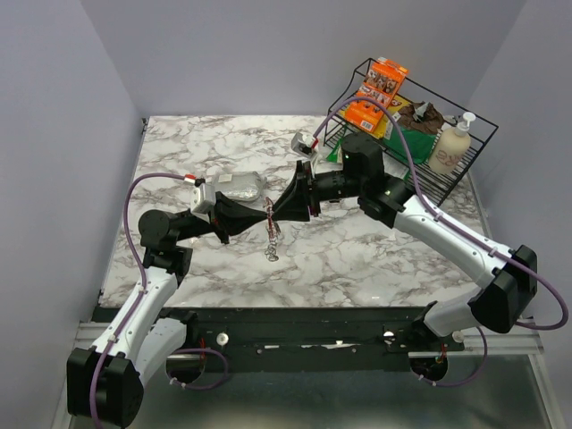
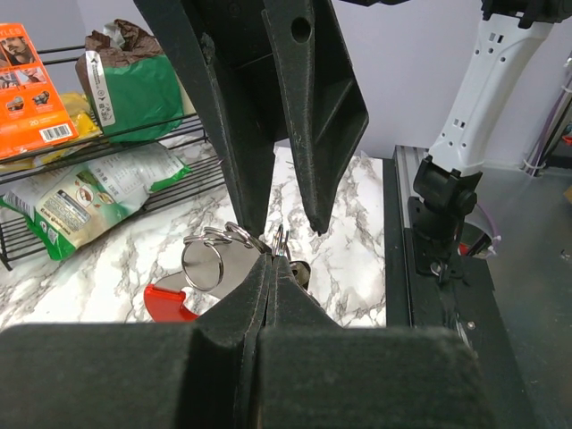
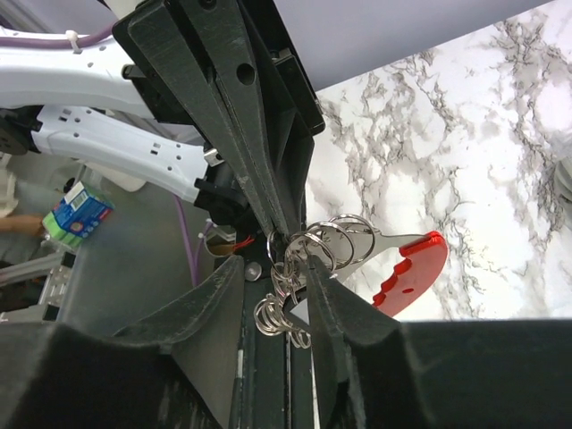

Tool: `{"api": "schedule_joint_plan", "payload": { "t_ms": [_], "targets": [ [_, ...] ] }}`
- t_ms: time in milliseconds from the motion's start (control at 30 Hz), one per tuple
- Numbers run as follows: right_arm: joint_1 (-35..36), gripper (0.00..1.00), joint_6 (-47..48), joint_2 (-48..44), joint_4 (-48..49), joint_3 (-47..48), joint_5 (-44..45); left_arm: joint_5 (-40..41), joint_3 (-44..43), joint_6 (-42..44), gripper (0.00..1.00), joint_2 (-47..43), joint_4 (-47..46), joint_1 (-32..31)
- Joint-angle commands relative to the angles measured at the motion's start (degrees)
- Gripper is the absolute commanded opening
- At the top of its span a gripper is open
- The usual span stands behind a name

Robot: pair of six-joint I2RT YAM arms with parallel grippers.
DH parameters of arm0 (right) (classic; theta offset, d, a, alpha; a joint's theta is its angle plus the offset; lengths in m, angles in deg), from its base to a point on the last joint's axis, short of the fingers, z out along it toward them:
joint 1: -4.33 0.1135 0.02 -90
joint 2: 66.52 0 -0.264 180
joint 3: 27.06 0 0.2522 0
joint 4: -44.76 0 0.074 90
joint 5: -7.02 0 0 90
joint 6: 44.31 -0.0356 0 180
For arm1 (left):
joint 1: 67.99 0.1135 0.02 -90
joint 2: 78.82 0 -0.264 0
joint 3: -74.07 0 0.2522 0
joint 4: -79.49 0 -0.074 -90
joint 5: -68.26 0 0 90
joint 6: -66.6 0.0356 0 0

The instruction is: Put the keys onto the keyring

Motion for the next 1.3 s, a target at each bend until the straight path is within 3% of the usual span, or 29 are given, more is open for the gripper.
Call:
{"api": "schedule_joint_plan", "payload": {
  "t_ms": [0, 600, 967, 1133, 1167, 1267],
  "targets": [
    [0.0, 0.36, -0.8, 1.2, 0.3, 2.2, -1.0, 0.3, -0.5, -0.3, 0.0, -0.1, -1.9, -0.5],
    [-0.1, 0.03, 0.3, 1.5, -1.3, 2.7, -1.6, 0.7, -1.3, -0.4, 0.0, 0.8, -2.3, -1.2],
    [-0.1, 0.01, 5.4, 2.2, -9.1, 5.6, 1.7, 1.6, -3.6, 6.2, 0.01, 0.0, 8.8, -1.2],
    [-0.1, 0.01, 7.7, 2.2, -12.1, 5.4, 2.3, 1.6, -5.6, 12.9, 0.2, -0.9, 19.1, -1.2],
    [-0.1, 0.0, 8.0, 2.2, -12.8, 5.3, 2.3, 1.6, -6.1, 13.8, 0.3, -1.4, 20.5, -1.2],
    [-0.1, 0.0, 8.9, 2.2, -14.0, 5.2, 2.5, 1.6, -7.3, 17.3, 0.44, -2.0, 25.3, -1.2]
  ]
}}
